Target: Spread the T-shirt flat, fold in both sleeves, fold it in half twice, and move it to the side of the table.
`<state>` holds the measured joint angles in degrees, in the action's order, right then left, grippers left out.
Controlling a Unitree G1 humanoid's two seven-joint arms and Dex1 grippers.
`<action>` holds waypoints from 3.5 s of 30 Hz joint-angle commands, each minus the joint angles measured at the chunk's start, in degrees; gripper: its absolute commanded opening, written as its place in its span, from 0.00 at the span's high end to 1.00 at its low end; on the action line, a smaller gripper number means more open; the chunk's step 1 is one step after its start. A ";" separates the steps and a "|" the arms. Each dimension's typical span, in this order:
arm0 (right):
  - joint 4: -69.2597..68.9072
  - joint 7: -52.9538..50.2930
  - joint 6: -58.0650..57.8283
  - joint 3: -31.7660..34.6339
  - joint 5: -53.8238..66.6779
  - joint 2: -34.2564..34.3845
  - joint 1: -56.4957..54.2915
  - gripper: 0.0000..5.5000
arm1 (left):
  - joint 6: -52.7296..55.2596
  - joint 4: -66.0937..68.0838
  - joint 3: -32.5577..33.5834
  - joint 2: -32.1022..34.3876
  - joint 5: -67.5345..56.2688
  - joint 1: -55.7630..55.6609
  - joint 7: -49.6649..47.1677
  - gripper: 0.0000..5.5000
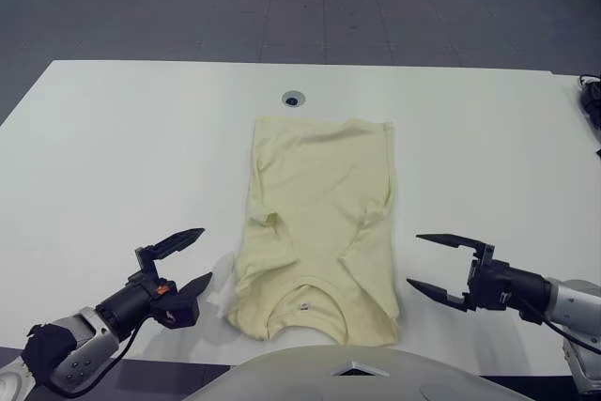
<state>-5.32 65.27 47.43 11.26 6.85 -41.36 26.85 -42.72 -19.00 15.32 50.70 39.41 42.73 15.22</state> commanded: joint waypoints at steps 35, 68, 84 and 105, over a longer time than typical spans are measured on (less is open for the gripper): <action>12.06 -24.29 21.52 -23.95 -25.20 -11.18 -10.85 0.70 | -3.22 4.41 -20.05 4.28 6.96 -8.78 5.29 0.15; -11.77 3.79 -35.58 -26.31 38.78 -30.35 -2.75 1.00 | 16.52 -8.65 -14.33 14.41 -37.57 8.15 25.59 1.00; -19.09 15.54 -55.39 -2.81 49.70 -23.87 5.98 1.00 | 34.10 -21.44 14.05 13.61 -68.30 15.62 55.00 1.00; 25.66 5.91 -48.31 -15.98 17.20 1.50 -52.28 1.00 | 38.30 21.44 -23.01 -2.77 -48.35 -64.65 47.36 1.00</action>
<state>16.06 71.40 -3.41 -4.16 26.79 -41.78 -22.42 -3.00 -1.28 -6.52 49.84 -10.75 -19.23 63.27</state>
